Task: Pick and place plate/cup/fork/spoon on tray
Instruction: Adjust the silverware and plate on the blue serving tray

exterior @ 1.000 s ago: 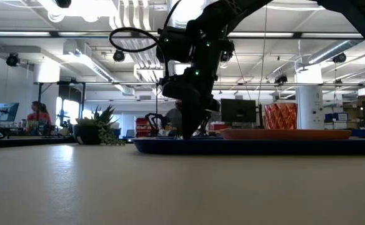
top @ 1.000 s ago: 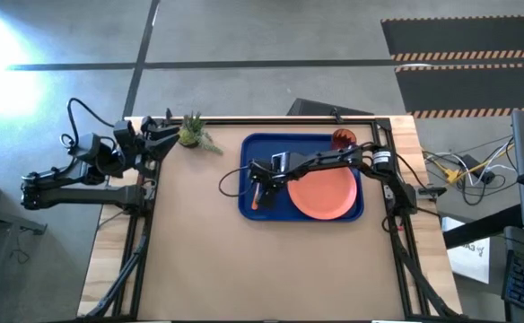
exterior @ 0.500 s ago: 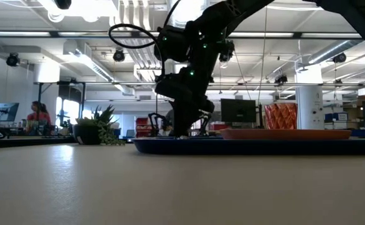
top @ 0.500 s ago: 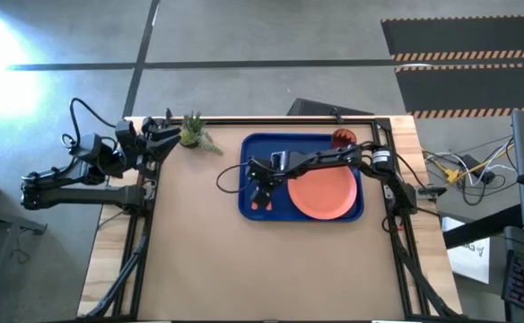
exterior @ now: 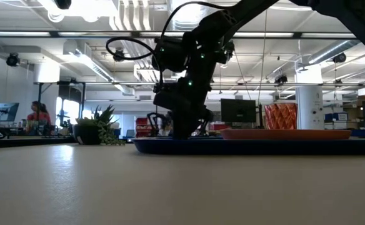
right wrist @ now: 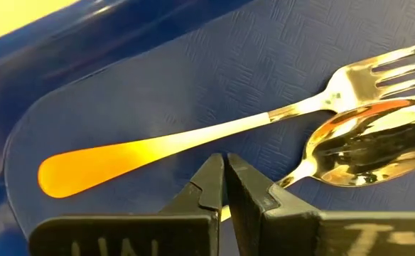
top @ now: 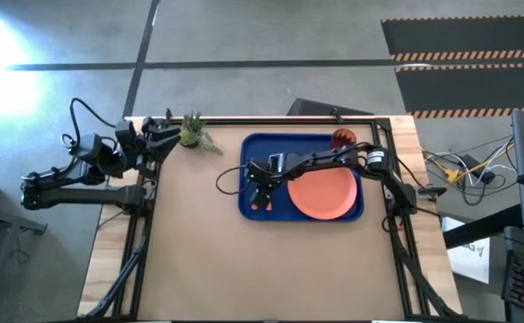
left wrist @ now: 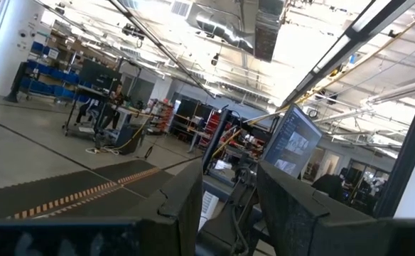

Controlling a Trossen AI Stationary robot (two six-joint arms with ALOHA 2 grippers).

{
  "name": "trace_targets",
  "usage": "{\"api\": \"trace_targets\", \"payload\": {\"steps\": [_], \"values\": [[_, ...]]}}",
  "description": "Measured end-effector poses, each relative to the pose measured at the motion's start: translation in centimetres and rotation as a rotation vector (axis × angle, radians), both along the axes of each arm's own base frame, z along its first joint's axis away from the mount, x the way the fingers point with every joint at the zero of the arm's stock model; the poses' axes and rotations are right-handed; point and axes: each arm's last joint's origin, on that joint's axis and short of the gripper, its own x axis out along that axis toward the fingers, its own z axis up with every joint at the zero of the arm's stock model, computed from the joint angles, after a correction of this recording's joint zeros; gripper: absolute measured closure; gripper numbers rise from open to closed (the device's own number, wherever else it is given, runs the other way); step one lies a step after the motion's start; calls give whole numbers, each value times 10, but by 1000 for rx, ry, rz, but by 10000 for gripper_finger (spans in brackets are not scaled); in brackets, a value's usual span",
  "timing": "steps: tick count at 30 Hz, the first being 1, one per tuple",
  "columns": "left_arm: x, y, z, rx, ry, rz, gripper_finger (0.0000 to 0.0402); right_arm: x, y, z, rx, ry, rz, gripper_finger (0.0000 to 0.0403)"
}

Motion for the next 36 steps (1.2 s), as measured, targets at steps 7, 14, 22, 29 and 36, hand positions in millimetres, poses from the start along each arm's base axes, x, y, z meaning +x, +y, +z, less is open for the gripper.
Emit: {"api": "trace_targets", "payload": {"steps": [7, 14, 22, 29, 36], "values": [[0, 0, 0, 0, 0, 0, 285, 3, 0, -7, -5, -4, 12, 394], [0, 0, 0, 1, 1, 0, 285, 4, -1, -7, -10, -14, 25, 394], [1, 0, 0, 3, 3, 1, 285, 6, -1, -7, -12, -31, 28, 394], [1, 0, 0, 3, 3, 1, 285, 6, -1, -7, -16, -31, 37, 394], [1, 0, 0, 4, 3, 1, 285, 7, -1, -7, -19, -46, 40, 394]]}}
